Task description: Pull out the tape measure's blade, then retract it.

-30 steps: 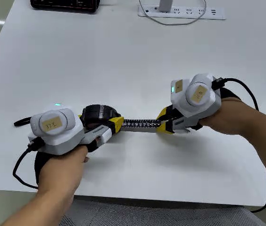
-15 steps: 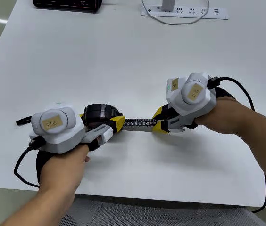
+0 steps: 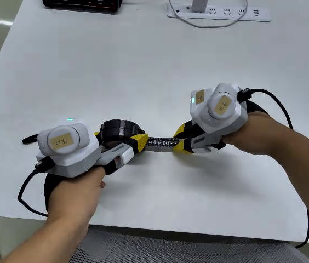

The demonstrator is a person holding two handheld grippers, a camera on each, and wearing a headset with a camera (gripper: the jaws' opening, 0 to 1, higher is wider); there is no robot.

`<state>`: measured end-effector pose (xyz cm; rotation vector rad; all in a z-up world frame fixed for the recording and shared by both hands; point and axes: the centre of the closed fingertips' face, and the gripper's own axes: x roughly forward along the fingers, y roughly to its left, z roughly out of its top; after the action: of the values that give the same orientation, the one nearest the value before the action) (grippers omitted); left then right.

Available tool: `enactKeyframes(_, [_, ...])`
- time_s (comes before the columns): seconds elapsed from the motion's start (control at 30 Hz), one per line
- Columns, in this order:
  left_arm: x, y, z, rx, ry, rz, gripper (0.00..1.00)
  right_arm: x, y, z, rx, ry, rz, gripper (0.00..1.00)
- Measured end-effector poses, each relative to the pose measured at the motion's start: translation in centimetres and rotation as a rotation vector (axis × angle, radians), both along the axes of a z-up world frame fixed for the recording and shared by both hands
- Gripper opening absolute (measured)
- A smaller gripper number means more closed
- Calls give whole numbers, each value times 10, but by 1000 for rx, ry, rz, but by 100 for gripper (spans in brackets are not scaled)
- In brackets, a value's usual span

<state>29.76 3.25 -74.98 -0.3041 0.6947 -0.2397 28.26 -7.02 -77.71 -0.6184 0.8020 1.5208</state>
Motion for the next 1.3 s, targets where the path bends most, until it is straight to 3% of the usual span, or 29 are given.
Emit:
enactKeyframes(0.3, [0, -2, 0, 31, 6, -5, 57, -1, 5, 1, 1, -3, 3, 10])
enactKeyframes(0.83, [0, 1, 0, -8, 10, 6, 57, -2, 32, 2, 41, 7, 5, 10])
enactKeyframes(1.3, [0, 1, 0, -14, 7, 3, 57, -2, 49, 0, 63, 9, 6, 10])
